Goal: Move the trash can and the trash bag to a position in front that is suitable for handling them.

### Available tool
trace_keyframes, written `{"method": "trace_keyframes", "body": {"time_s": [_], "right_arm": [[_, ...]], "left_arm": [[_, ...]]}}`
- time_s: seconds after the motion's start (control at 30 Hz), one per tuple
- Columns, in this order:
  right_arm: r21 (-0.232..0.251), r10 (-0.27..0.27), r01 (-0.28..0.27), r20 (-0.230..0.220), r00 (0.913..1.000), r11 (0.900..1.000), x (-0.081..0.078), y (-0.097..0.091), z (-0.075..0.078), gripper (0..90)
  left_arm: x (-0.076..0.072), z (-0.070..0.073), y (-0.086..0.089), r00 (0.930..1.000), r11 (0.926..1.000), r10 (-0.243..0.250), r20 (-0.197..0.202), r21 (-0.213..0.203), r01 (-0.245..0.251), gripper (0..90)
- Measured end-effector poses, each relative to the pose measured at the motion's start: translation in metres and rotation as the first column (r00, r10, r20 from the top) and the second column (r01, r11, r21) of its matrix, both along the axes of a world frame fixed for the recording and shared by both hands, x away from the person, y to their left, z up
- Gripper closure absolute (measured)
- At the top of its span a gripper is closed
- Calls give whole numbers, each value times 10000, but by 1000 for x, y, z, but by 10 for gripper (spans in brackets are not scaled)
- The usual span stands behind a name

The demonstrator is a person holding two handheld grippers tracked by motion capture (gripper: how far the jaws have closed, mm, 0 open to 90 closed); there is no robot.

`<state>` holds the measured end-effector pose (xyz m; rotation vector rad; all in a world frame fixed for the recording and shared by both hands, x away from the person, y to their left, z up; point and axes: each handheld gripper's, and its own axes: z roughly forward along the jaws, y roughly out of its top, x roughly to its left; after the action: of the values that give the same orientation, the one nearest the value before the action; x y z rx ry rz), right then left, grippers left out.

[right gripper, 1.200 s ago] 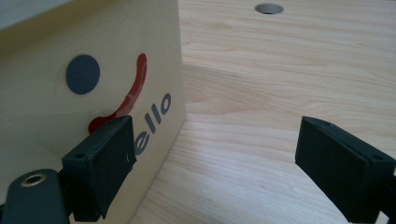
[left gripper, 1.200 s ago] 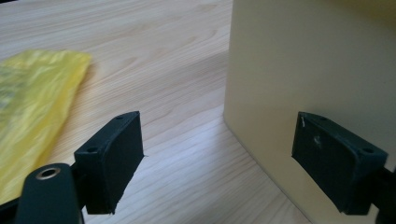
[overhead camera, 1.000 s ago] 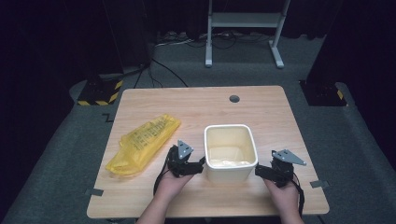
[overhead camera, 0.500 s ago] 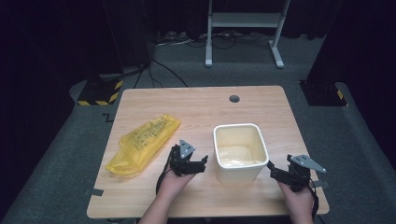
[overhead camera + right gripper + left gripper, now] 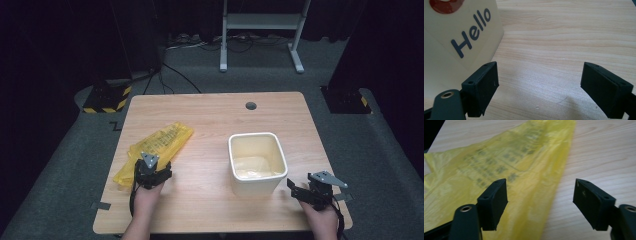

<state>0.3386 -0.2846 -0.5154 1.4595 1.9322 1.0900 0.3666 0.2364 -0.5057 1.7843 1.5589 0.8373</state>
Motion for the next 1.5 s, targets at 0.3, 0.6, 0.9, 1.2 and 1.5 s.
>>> {"method": "trace_keyframes", "body": {"time_s": [0.3,0.6,0.9,1.2,1.5], "right_arm": [[86,-48,48,-88,9999,10000,-1,-3,-3,150],[90,-27,28,-173,9998,10000,0,-2,-5,151],[169,-15,18,-183,9998,9999,0,-4,-5,152],[103,46,-44,-184,9998,9999,1,-2,-5,154],[137,46,-43,-210,9998,9999,1,-2,-5,152]], "left_arm": [[14,-15,4,9936,10000,-44,-1125,-28,41,405],[18,-14,-15,9881,9957,-838,-1289,-510,778,446],[4,-14,-69,9391,9470,-3196,-1262,-774,3119,456],[-32,14,-50,9653,9627,-2568,-483,-1003,2511,494],[-64,6,-41,9477,9565,-2830,-1477,-1162,2675,723]]}}
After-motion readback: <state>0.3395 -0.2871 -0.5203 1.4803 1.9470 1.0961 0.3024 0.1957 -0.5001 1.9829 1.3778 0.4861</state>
